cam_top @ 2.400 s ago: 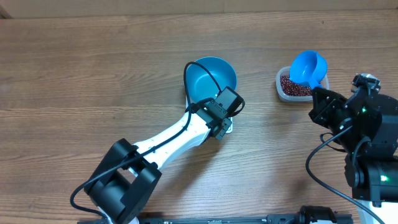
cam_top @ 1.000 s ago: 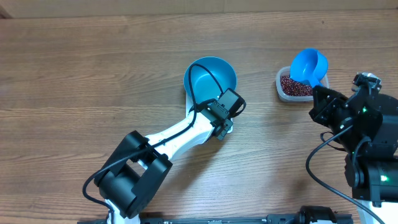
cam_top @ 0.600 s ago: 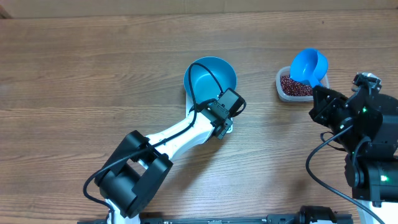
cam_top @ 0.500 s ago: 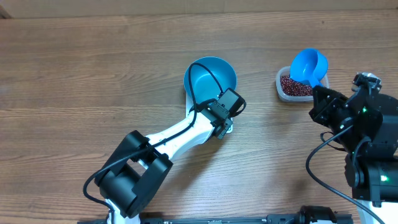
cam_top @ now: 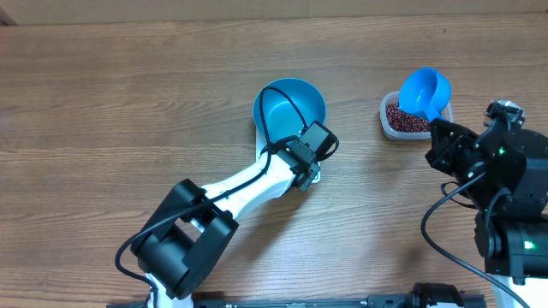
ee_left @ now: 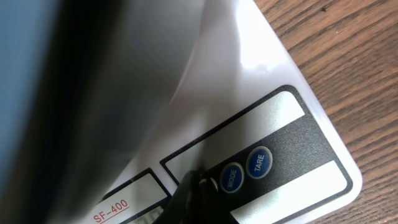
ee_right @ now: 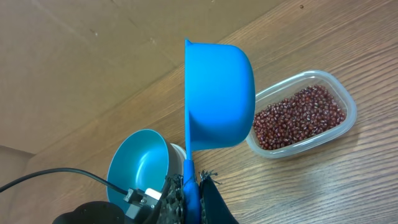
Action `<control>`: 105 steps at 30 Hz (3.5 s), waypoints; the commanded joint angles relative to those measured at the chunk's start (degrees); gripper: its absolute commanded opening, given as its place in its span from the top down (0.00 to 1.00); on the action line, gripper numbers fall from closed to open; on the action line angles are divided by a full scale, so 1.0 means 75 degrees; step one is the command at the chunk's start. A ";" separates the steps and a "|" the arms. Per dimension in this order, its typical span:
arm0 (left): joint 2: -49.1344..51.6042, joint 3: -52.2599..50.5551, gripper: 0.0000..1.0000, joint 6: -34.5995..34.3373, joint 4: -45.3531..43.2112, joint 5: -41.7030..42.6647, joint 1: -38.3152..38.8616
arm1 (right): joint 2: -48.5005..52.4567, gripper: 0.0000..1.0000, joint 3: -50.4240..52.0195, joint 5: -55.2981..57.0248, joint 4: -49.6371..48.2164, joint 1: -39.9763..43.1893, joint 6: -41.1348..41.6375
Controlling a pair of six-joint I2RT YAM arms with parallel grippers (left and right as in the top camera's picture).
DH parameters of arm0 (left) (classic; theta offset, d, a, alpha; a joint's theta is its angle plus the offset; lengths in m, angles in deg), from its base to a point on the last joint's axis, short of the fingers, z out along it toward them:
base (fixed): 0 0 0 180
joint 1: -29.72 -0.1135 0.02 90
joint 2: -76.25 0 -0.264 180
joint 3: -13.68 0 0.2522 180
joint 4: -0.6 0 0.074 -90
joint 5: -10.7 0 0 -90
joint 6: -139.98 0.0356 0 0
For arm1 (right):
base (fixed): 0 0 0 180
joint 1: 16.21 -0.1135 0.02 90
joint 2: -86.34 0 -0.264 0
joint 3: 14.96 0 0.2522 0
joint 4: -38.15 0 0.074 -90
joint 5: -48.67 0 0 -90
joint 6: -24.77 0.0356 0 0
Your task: Scoop item into bowl and weigh 150g on scale
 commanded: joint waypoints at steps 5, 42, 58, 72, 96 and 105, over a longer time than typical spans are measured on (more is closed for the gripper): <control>0.0361 -0.0012 0.96 0.0114 0.0096 0.0178 -0.0012 | -0.0050 0.96 -0.0256 -0.0009 -0.0035 0.0044 -0.0061; -0.4674 0.1279 0.01 -0.0953 0.4468 0.1600 -0.1177 | -0.0050 0.96 -0.0256 -0.0020 0.0504 0.0044 -0.0055; -0.4674 0.1276 0.00 -0.0953 0.4470 0.1612 -0.1177 | -0.0050 0.96 -0.0256 -0.0737 0.1017 0.0041 -0.0067; -0.4674 0.1276 0.00 -0.0953 0.4470 0.1612 -0.1177 | 0.0405 0.96 -0.1920 -0.0335 0.1577 0.0032 -0.1291; -0.4674 0.1276 0.00 -0.0953 0.4470 0.1612 -0.1177 | 0.7530 0.96 -0.7528 0.4374 0.5785 -0.1192 -0.2433; -0.4674 0.1276 0.00 -0.0953 0.4470 0.1612 -0.1177 | 0.8425 0.96 -0.7504 0.4902 0.5814 -0.1241 -0.2194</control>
